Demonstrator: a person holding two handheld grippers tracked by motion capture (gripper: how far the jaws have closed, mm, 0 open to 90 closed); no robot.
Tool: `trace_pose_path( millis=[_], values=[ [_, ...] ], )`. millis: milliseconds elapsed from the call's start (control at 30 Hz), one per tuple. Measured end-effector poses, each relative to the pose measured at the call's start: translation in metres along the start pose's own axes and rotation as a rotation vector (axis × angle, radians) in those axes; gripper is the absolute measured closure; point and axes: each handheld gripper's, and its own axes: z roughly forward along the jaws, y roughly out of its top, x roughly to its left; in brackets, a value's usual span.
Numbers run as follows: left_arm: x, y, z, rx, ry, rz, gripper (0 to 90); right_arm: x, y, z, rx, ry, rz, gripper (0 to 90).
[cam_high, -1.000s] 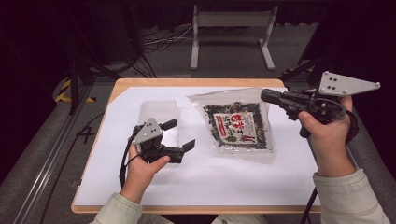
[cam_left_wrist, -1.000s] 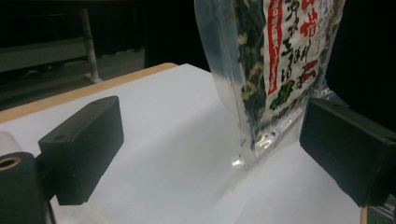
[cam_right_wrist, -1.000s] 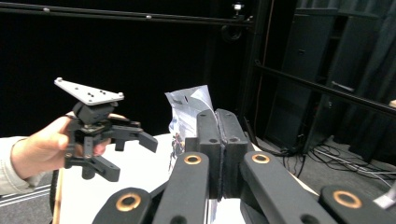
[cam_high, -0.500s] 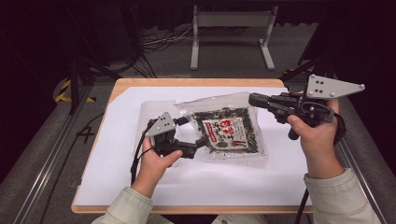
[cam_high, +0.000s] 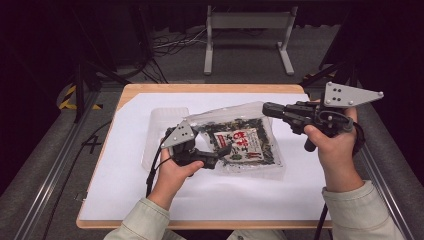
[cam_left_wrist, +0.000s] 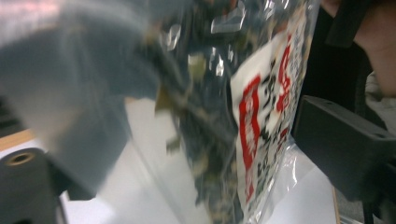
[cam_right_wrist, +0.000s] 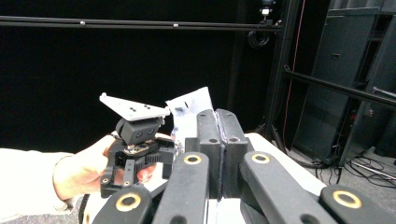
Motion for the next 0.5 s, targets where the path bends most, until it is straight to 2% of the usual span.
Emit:
trace_pose_path(
  millis=[333, 500],
  values=[
    [-0.001, 0.007, -0.008, -0.053, 0.0, 0.034, 30.2, 0.0, -0.001, 0.003, 0.001, 0.015, 0.001, 90.0],
    [-0.003, 0.012, -0.012, -0.072, -0.031, 0.048, 42.8, 0.0, 0.0, 0.003, -0.009, 0.02, 0.003, 90.0]
  ],
)
